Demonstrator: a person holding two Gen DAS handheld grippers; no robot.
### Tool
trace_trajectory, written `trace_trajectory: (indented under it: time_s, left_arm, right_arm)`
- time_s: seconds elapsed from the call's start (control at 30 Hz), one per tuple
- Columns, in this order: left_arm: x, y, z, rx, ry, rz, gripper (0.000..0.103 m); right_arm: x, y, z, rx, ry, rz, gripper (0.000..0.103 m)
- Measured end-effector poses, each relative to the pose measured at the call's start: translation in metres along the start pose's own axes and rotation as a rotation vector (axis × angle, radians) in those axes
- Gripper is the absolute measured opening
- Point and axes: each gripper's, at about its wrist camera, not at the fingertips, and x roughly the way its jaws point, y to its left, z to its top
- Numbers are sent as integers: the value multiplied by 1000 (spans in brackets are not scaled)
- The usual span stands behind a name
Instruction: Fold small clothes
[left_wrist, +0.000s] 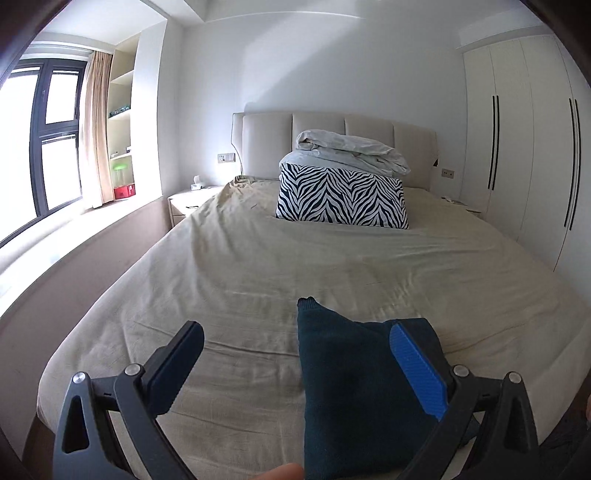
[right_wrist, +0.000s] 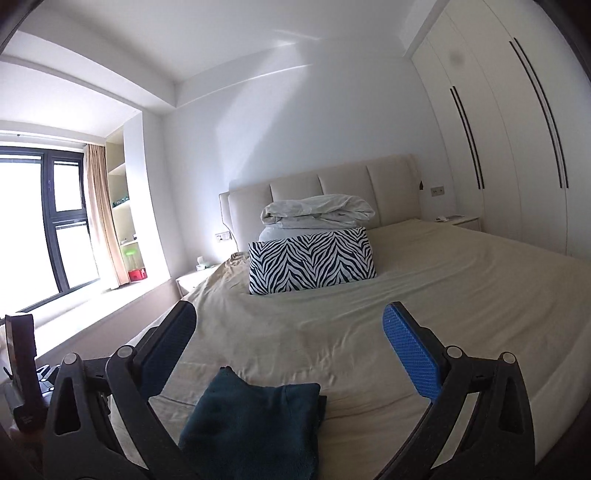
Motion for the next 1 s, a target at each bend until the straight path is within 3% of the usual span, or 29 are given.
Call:
trace_trajectory:
  time_s: [0.1, 0.23, 0.43, 0.57, 1.0]
  left_arm:
    - [13, -3, -15, 6, 77, 15, 103]
    - [31, -5, -40, -10, 185, -9, 103]
    - [50, -4, -68, 0, 280, 15, 103]
    - [58, 1, -79, -9, 313, 26, 103]
    - [70, 6, -101, -17, 378, 29, 103]
  right_arm:
    - [14, 10, -15, -43, 164, -36, 103]
    - [36, 13, -60, -44, 370, -99, 103]
    - [55, 24, -119, -104, 542, -164, 103]
    - [69, 24, -141, -91, 615, -177, 103]
    - [82, 23, -170, -100, 717, -202, 103]
